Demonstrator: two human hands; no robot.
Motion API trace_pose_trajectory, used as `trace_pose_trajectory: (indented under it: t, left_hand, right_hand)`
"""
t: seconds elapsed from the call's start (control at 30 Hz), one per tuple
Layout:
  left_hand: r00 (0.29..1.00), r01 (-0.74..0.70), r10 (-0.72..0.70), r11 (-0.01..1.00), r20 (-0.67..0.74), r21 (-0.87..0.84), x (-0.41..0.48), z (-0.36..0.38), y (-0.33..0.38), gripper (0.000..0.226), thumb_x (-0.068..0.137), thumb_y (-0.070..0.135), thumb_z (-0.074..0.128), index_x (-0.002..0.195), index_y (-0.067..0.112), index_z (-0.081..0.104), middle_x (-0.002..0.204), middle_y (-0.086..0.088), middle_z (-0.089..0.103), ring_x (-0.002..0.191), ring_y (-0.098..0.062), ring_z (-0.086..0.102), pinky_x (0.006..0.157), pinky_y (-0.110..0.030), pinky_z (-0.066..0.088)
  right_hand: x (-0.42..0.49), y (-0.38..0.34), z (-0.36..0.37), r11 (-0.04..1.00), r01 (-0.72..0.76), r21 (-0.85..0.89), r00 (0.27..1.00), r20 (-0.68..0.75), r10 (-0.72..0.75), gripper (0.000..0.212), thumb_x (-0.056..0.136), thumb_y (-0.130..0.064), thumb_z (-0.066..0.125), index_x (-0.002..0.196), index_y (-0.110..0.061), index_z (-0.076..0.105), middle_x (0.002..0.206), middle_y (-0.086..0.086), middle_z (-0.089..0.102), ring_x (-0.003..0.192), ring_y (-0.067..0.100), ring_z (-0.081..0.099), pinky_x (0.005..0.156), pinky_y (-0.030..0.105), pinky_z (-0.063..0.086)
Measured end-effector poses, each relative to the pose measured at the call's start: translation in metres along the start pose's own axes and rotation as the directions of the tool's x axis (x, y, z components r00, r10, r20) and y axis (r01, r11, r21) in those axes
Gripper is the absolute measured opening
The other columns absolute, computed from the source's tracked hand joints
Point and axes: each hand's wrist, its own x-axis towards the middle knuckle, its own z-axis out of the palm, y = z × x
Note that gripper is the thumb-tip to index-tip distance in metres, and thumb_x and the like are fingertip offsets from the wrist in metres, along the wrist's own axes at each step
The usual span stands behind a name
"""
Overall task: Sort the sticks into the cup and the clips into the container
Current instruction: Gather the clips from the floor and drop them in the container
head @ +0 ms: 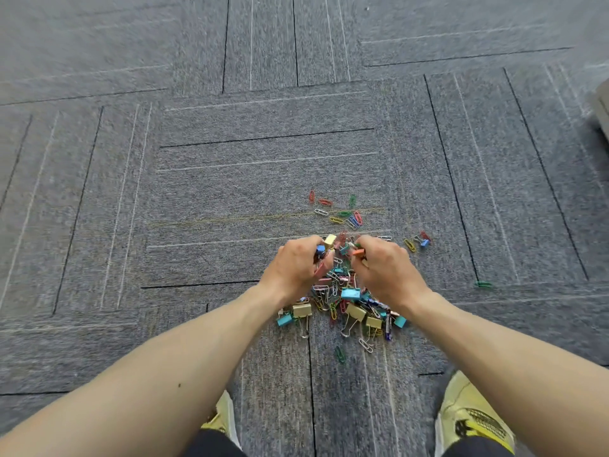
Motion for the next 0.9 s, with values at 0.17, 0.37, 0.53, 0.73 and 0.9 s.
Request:
trace_pose_trajectory:
  t: [0.17, 0.37, 0.53, 0.73, 0.9]
  left_hand:
    - [1.000, 0.012, -0.013, 0.997, -0.015, -0.071, -0.001, -0.038, 0.020, 0.041, 0.097, 0.055, 0.040, 0.071, 0.023, 0.041, 0.063, 0.006, 0.050, 0.049, -0.009, 0.043, 0.046, -0.022, 0.032]
    - [0.996, -0.031, 0.022, 0.994, -0.086, -0.101, -0.007, -0.118, 0.075, 0.033, 0.098, 0.046, 0.045, 0.072, 0.027, 0.042, 0.062, 0.003, 0.055, 0.047, -0.012, 0.051, 0.042, -0.027, 0.042]
    - [0.982, -0.068, 0.055, 0.996, -0.183, -0.064, -0.013, -0.201, 0.136, 0.029, 0.099, 0.036, 0.051, 0.074, 0.022, 0.046, 0.064, -0.002, 0.060, 0.052, -0.019, 0.062, 0.049, -0.040, 0.053]
    - [0.950, -0.124, 0.103, 0.991, -0.296, -0.052, -0.031, -0.295, 0.224, 0.024, 0.097, 0.032, 0.054, 0.078, 0.019, 0.049, 0.059, 0.006, 0.052, 0.049, -0.012, 0.053, 0.048, -0.029, 0.042]
    - [0.940, -0.123, 0.103, 0.992, -0.324, -0.041, -0.057, -0.353, 0.308, 0.029, 0.096, 0.033, 0.054, 0.071, 0.020, 0.046, 0.057, 0.003, 0.051, 0.051, -0.017, 0.048, 0.051, -0.029, 0.035]
  right_hand:
    - [0.002, -0.030, -0.034, 0.997, -0.035, 0.063, 0.998, -0.042, 0.038, 0.021, 0.100, -0.021, 0.052, 0.080, -0.014, 0.050, 0.071, -0.004, 0.054, 0.059, 0.014, 0.050, 0.060, 0.030, 0.039]
    - [0.003, -0.085, -0.107, 0.999, -0.001, 0.042, 0.992, -0.126, 0.006, 0.022, 0.100, -0.022, 0.052, 0.079, -0.013, 0.051, 0.067, -0.008, 0.051, 0.055, 0.008, 0.049, 0.054, 0.027, 0.038]
    - [-0.002, -0.144, -0.196, 0.999, 0.024, 0.030, 0.970, -0.242, -0.016, 0.022, 0.099, -0.024, 0.054, 0.081, -0.011, 0.054, 0.071, -0.001, 0.056, 0.063, 0.022, 0.056, 0.057, 0.034, 0.041]
    - [-0.036, -0.215, -0.315, 0.999, -0.013, 0.039, 0.934, -0.357, 0.026, 0.021, 0.097, -0.023, 0.057, 0.079, -0.014, 0.052, 0.078, 0.011, 0.067, 0.067, 0.027, 0.055, 0.060, 0.031, 0.031]
    - [-0.081, -0.260, -0.393, 0.998, -0.055, 0.020, 0.913, -0.404, 0.059, 0.020, 0.095, -0.025, 0.057, 0.085, -0.008, 0.059, 0.086, 0.014, 0.071, 0.077, 0.033, 0.063, 0.062, 0.031, 0.035]
